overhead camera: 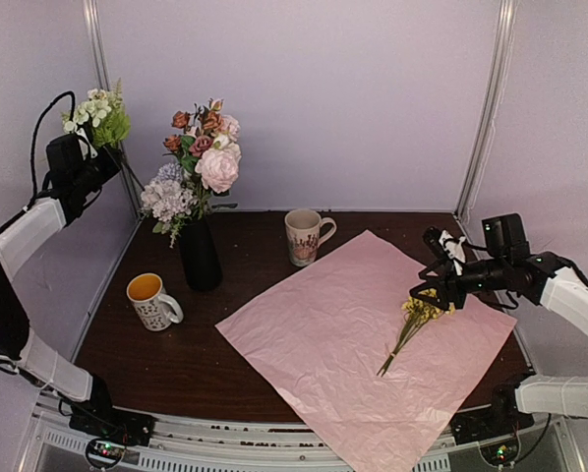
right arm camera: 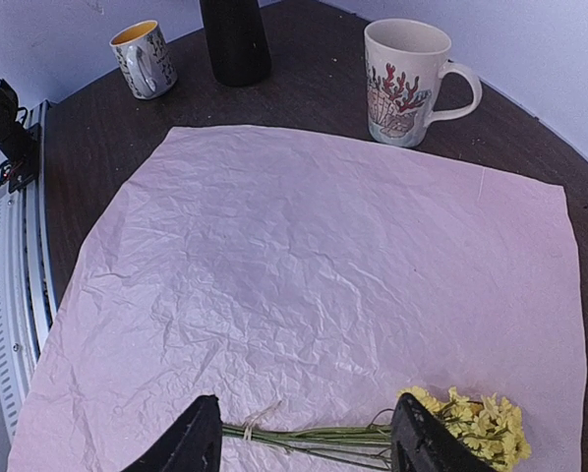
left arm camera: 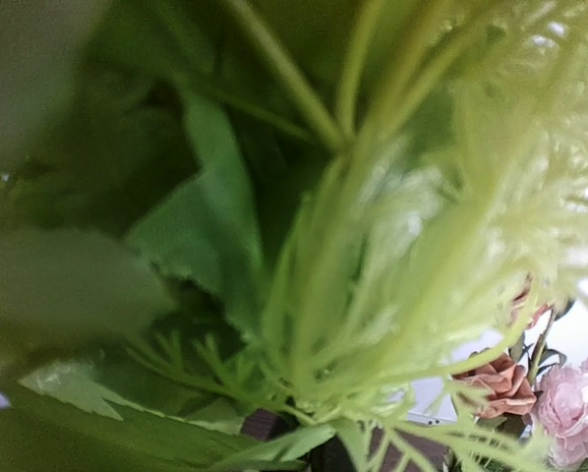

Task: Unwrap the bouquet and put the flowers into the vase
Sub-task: Place the fake flower in the vase.

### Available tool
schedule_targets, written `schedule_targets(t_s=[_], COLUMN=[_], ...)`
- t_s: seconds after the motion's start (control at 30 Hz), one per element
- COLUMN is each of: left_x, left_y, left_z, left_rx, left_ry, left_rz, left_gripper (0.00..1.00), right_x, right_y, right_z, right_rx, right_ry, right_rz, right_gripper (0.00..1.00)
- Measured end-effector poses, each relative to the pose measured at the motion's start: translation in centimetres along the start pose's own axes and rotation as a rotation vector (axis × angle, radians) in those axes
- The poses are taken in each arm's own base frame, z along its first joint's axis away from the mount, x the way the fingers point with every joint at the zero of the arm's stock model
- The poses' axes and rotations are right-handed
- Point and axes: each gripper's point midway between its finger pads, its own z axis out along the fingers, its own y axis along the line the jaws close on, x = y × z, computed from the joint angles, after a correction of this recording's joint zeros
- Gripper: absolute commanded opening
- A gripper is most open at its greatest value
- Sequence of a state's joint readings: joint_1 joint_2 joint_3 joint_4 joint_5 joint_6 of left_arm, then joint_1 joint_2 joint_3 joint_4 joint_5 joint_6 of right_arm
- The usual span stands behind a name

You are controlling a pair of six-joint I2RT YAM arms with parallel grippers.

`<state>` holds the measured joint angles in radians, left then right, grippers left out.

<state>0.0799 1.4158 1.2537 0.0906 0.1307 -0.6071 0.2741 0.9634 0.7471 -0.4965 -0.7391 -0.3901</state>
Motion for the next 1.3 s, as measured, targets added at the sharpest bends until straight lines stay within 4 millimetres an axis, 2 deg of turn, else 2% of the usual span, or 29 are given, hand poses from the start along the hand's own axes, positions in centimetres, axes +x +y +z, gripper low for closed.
schedule_targets(t_s=[0.27,0.33,0.63,0.97,1.3], left_x=[4.8,5.4,4.7,6.3,10.7], left_y=[-3.5,-4.1,-6.1,-6.4,-5.4], left_z=[2.1,2.1,1.0,1.1,1.8], left_rx=[0.108,0.128,0.192,0.200,0.172], left_ry=[0.116,0.133,0.134,0.187,0.280], left_rz=[-0.016,-0.019,-0.041,-0.046,-0.026], left_gripper=[0.00,0.00,0.00,0.00,0.00], right_x=[0.7,0.7,0.6,0.4,0.4], right_y=[-0.2,-0.2,-0.2,-0.1,-0.1], right_z=[0.7,0.7,0.6,0.4,0.4], right_rx=[-0.012,-0.012,-0.010,-0.007,-0.008], right_ry=[0.027,0.026,0.024,0.017,0.017], right_rz=[0.017,0.016,0.010,-0.010,-0.018], right_gripper=[0.59,0.59,0.59,0.59,0.59])
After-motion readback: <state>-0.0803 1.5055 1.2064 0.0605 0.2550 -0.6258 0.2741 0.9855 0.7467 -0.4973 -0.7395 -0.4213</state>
